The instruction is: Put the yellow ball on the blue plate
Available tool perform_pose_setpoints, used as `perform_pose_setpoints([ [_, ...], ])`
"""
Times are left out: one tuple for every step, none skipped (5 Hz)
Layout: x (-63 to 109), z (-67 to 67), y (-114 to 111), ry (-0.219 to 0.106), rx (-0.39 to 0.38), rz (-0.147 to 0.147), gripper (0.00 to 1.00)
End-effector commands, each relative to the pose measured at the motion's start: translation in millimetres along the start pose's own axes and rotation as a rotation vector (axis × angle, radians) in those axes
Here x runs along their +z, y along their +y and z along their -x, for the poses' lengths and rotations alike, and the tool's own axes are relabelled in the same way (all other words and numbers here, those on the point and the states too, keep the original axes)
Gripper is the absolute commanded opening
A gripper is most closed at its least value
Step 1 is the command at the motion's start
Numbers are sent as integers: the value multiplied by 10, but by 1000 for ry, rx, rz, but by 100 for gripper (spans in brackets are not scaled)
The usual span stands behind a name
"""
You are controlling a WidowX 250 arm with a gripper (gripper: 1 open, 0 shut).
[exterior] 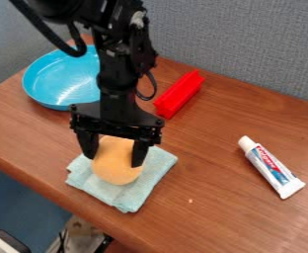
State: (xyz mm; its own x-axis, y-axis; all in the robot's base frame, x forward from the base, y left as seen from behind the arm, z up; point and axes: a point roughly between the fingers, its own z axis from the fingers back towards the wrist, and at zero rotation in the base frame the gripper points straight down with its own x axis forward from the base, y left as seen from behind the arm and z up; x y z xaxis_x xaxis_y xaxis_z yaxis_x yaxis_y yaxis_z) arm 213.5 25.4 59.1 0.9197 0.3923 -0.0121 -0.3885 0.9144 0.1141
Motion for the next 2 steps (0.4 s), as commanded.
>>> perform_pose_setpoints([
  [56, -61, -8, -28, -6, -11, 100],
  [54, -61, -5, -26, -4, -13, 100],
])
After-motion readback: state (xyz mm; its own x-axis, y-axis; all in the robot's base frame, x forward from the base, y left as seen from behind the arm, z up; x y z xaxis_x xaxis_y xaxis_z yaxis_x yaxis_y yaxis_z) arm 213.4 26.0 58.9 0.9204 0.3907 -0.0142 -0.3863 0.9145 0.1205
